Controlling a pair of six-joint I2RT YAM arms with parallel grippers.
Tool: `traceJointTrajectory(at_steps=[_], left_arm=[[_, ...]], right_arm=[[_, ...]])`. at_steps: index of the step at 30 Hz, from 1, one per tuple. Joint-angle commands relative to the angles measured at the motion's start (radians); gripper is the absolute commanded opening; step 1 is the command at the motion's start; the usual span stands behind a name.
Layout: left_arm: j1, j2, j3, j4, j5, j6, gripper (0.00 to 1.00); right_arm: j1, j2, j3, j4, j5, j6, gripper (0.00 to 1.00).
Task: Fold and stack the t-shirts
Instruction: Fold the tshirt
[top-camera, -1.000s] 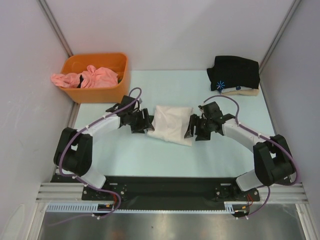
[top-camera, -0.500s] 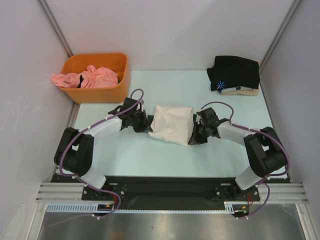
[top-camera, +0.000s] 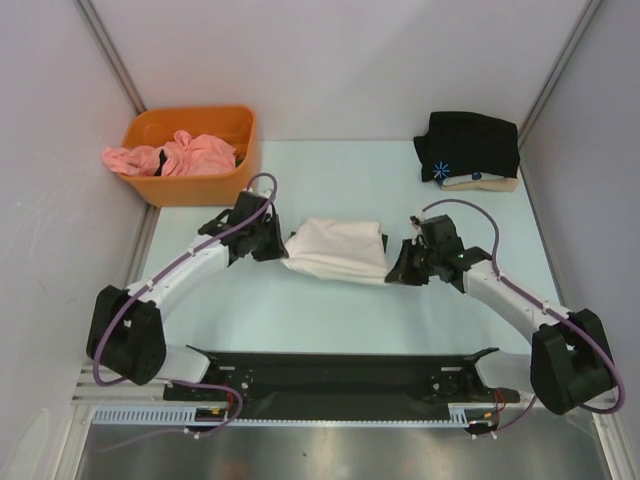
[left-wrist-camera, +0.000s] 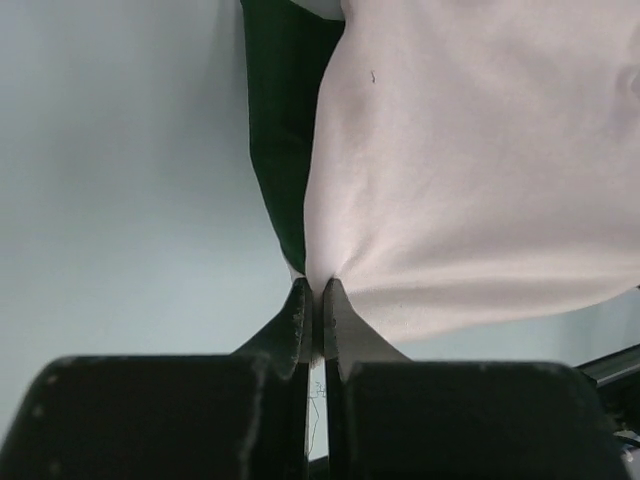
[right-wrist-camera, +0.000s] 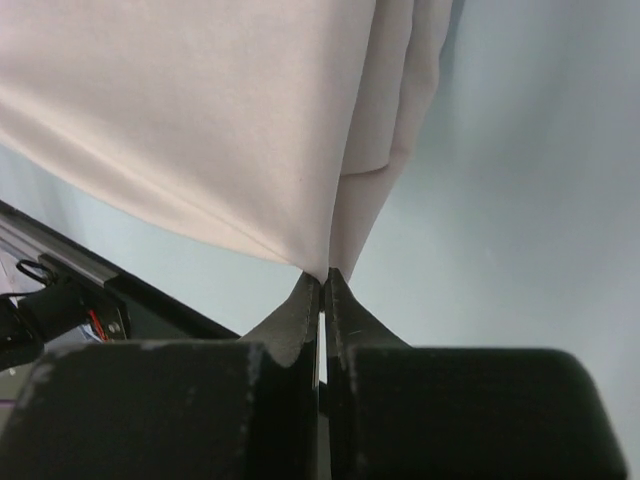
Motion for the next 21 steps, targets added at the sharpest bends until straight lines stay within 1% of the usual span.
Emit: traceJointTrajectory(at_steps=[1,3,5,6,7,8,9,10,11,12,14,15,16,17,18,20,21], left_arm=[[0.005,-0.019,-0.060,-0.014,-0.058,0.038,0.03],[-0.001,-0.025,-0.129,0.003,-0.045,0.029,0.07],[-0.020,-0.033,-0.177,0.011,-0.045,0.015,0.21],[-0.024,-0.034,-0.180,-0.018,-0.053,0.009,0.28],[-0.027,-0.039,-0.180,-0.038,-0.058,0.003,0.50],[-0.033,-0.069,-0.179,-0.072,-0.062,0.001,0.69],[-0.032,-0.092,-0.174,-0.086,-0.070,-0.002,0.69],[-0.034,-0.120,-0.166,-0.099,-0.109,-0.002,0.75],[-0.034,-0.143,-0.133,-0.115,-0.123,-0.002,0.75],[-0.032,-0.181,-0.111,-0.127,-0.134,0.001,0.74],[-0.034,-0.203,-0.055,-0.109,-0.104,0.015,0.72],[-0.032,-0.209,-0.044,-0.068,-0.093,0.021,0.71],[-0.034,-0.206,-0.033,-0.040,-0.052,0.026,0.70],[-0.043,-0.197,-0.022,-0.012,0.000,0.024,0.69],[-0.043,-0.185,-0.022,0.049,0.026,0.020,0.68],[-0.056,-0.119,-0.019,0.103,0.103,-0.006,0.67],[-0.061,-0.094,-0.022,0.159,0.132,-0.016,0.66]], right_arm=[[0.026,-0.017,-0.061,-0.058,0.033,0.011,0.00],[0.067,-0.017,-0.096,-0.049,0.039,0.025,0.00],[0.113,-0.018,-0.119,-0.052,0.053,0.046,0.00],[0.129,-0.021,-0.133,-0.068,0.062,0.052,0.00],[0.141,-0.036,-0.135,-0.084,0.090,0.063,0.05],[0.161,-0.053,-0.129,-0.117,0.107,0.068,0.49],[0.163,-0.072,-0.129,-0.133,0.125,0.072,0.69],[0.163,-0.095,-0.115,-0.147,0.159,0.077,0.83],[0.158,-0.148,-0.107,-0.157,0.173,0.079,0.94],[0.150,-0.170,-0.093,-0.170,0.179,0.074,1.00],[0.120,-0.210,-0.047,-0.159,0.155,0.056,1.00],[0.110,-0.210,-0.034,-0.126,0.135,0.051,0.99],[0.098,-0.207,-0.003,-0.104,0.095,0.051,0.98],[0.094,-0.173,0.015,-0.084,0.077,0.048,0.98],[0.094,-0.152,0.029,-0.035,0.055,0.048,0.98],[0.092,-0.089,0.077,0.023,0.012,0.049,0.97],[0.090,-0.023,0.098,0.069,0.004,0.051,0.97]])
